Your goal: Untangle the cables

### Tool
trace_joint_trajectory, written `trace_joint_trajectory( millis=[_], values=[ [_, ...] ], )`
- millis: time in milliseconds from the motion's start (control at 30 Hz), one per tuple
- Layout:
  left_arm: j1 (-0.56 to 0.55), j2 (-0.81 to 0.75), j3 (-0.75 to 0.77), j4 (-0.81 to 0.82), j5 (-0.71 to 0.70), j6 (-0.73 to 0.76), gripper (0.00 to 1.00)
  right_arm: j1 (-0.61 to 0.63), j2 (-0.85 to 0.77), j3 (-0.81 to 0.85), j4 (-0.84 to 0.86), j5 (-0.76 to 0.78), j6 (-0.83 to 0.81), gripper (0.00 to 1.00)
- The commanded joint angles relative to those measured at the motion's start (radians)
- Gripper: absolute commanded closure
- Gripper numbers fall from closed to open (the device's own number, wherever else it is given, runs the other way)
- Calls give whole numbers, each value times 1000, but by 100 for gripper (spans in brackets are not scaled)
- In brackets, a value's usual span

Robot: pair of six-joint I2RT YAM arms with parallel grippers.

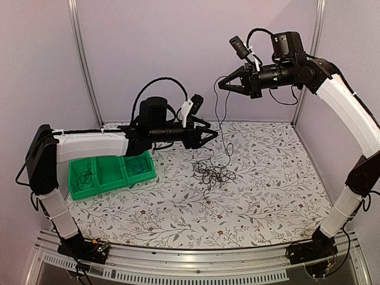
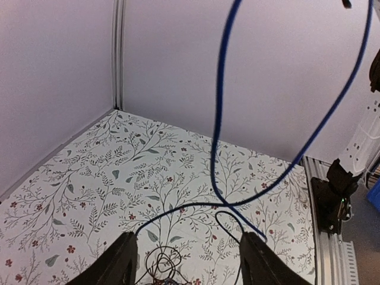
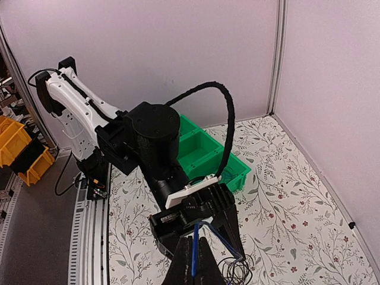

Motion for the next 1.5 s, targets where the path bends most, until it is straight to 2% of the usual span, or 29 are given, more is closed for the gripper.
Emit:
trace_joint_trajectory(
  millis=[0, 100, 267, 433, 767, 1033, 1200, 1233, 1333, 1367, 1467],
  values=[
    [-5, -79, -22, -121, 30, 35, 36, -4, 13, -7, 12, 19, -8, 100],
    [-8, -114, -67, -51, 50, 32, 36, -4, 19, -6, 9, 18, -10, 100],
    [-4, -54, -30, 65, 36, -43, 38, -4, 31, -6, 13, 9, -9, 100],
    [-4, 22, 29, 147, 103, -92, 54, -4, 38, 0, 21, 9, 1, 100],
    [-3, 74, 82, 180, 164, -85, 69, -4, 40, -3, 30, 12, 13, 100],
    [4, 116, 106, 238, 144, -146, 98, -5, 47, 0, 37, 16, 21, 100],
    [31, 47, 25, 253, 75, -175, 100, -23, 44, -18, 49, 116, 43, 99],
    [37, 24, 4, 245, 60, -176, 100, -33, 42, -29, 55, 140, 49, 94],
    [60, -49, -53, 188, 15, -179, 100, -99, 45, -74, 68, 208, 72, 57],
    [68, -74, -71, 168, -2, -180, 100, -115, 48, -90, 67, 225, 75, 47],
    [94, -162, -121, 91, -54, -189, 100, -152, 59, -133, 55, 200, 55, 40]
  ],
)
